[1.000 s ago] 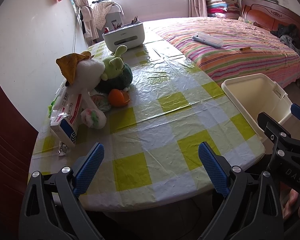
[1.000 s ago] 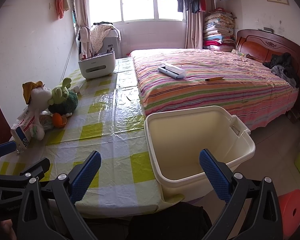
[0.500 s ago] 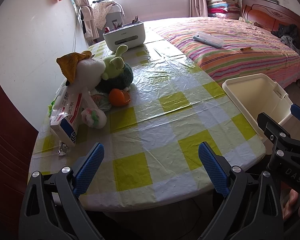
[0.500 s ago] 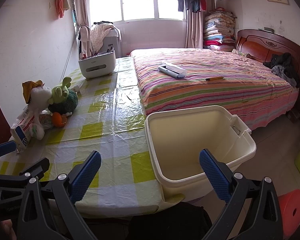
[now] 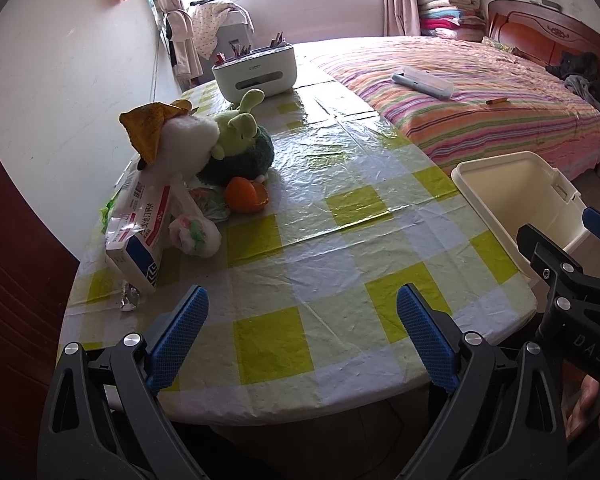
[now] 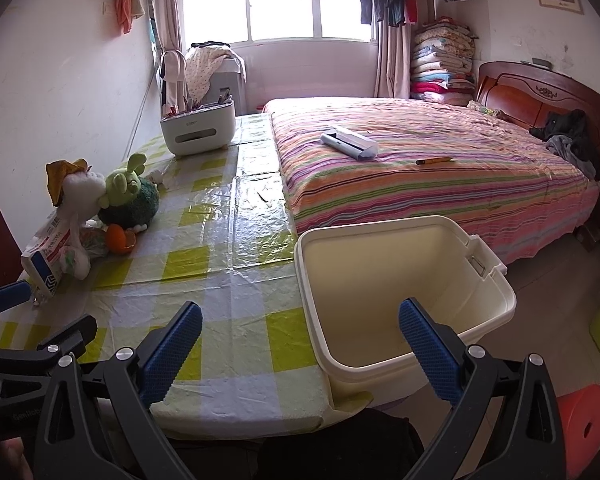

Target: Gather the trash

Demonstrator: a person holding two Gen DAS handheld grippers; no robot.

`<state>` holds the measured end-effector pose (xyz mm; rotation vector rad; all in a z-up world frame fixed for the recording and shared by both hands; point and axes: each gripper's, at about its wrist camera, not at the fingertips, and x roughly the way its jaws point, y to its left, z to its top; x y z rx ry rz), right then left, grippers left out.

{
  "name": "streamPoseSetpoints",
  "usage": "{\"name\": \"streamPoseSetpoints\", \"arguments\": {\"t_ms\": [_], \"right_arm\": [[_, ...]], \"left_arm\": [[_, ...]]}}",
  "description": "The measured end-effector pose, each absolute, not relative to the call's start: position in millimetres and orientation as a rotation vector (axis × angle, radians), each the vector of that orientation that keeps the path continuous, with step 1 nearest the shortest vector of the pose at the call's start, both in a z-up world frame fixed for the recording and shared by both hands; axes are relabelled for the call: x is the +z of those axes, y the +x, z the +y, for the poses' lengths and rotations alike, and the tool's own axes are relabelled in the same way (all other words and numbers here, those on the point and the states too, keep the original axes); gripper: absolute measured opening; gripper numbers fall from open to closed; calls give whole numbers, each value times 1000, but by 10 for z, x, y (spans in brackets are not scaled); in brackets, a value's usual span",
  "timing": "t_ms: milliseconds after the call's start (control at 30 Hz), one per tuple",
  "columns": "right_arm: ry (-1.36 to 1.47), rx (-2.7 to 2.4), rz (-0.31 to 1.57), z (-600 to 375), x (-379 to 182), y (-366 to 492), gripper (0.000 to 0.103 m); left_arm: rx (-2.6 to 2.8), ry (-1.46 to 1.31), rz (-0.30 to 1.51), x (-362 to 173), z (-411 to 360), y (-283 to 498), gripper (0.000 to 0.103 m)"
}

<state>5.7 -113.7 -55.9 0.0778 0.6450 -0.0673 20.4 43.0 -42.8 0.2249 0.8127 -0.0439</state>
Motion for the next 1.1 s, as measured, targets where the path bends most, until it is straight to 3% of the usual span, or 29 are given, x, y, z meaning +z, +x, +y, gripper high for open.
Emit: {"name": "streamPoseSetpoints", "arguments": {"t_ms": [400,1100], "right_arm": [[18,-15,619,-962,-442,249,96],[-80,444,515,180,-58,1072,96]], "left_arm": [[35,170,790,-362,780,231,94],[234,-3,724,-215,2121,61,94]]}}
